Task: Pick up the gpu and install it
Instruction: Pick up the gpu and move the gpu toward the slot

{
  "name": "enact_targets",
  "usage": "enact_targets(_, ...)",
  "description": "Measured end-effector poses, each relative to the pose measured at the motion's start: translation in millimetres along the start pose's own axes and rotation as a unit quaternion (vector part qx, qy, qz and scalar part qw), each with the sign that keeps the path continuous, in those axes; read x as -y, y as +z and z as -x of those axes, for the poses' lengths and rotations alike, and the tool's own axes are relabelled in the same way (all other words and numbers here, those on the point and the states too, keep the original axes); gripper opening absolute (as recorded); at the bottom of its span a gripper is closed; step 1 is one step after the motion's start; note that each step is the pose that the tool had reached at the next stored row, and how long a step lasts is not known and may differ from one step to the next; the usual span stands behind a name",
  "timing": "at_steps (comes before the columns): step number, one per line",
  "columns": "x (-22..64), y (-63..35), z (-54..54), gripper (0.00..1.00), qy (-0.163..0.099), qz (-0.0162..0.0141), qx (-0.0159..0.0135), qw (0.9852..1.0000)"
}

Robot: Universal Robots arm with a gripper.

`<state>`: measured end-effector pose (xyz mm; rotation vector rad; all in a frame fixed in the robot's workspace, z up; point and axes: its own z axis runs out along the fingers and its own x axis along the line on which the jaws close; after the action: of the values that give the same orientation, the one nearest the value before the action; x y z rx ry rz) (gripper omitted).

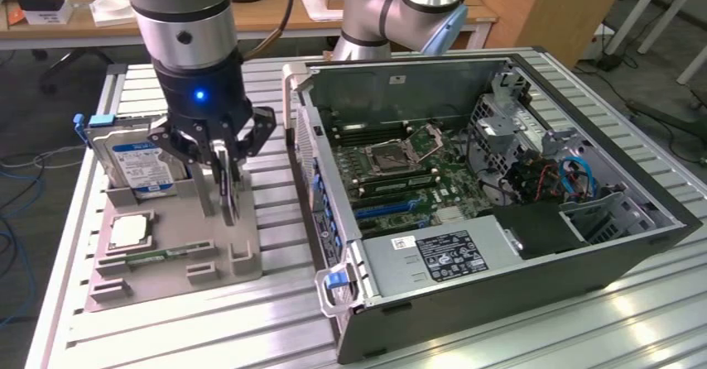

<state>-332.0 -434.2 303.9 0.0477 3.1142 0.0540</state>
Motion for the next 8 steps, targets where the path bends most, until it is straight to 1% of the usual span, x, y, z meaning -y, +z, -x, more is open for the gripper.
enact_targets(8, -0.2, -4.2, 0.1, 0.26, 0.000, 0.0000, 0.0000, 1.0000)
